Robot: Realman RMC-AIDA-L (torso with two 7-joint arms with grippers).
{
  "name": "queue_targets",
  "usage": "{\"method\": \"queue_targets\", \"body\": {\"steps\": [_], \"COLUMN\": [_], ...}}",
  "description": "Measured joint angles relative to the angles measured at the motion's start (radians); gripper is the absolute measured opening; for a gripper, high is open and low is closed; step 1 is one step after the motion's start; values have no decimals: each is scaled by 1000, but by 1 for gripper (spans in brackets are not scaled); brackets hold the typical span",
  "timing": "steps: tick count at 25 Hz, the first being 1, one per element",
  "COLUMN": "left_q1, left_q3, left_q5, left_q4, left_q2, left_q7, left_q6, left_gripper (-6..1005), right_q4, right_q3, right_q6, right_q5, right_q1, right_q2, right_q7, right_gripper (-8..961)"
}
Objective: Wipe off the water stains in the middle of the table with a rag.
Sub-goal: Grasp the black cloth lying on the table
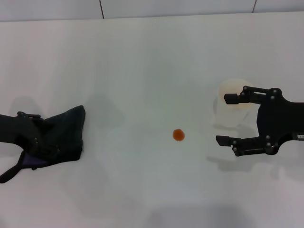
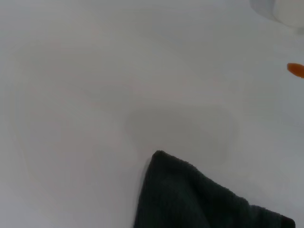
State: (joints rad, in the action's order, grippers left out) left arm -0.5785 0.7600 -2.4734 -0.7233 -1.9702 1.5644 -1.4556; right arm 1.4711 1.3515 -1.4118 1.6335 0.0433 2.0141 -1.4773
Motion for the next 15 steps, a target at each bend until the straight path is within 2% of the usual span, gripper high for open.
{"method": "queue_targets", "body": {"steps": [6, 15], "left_q1": [0, -15], "left_q3": [1, 2], "left_q5": [-2, -14], "left_q4": [-5, -6], "left_q2": [-1, -3], "left_q7": [5, 18], "left_q6": [-4, -6], "left_gripper": [854, 782], "right_q4": [0, 0], "right_q3": [0, 0], "right_q6": [-1, 0], "right_q5": [0, 0], "right_q1": [0, 0], "right_q2": [0, 0], "right_q7": [0, 0], "right_gripper": [870, 870]}}
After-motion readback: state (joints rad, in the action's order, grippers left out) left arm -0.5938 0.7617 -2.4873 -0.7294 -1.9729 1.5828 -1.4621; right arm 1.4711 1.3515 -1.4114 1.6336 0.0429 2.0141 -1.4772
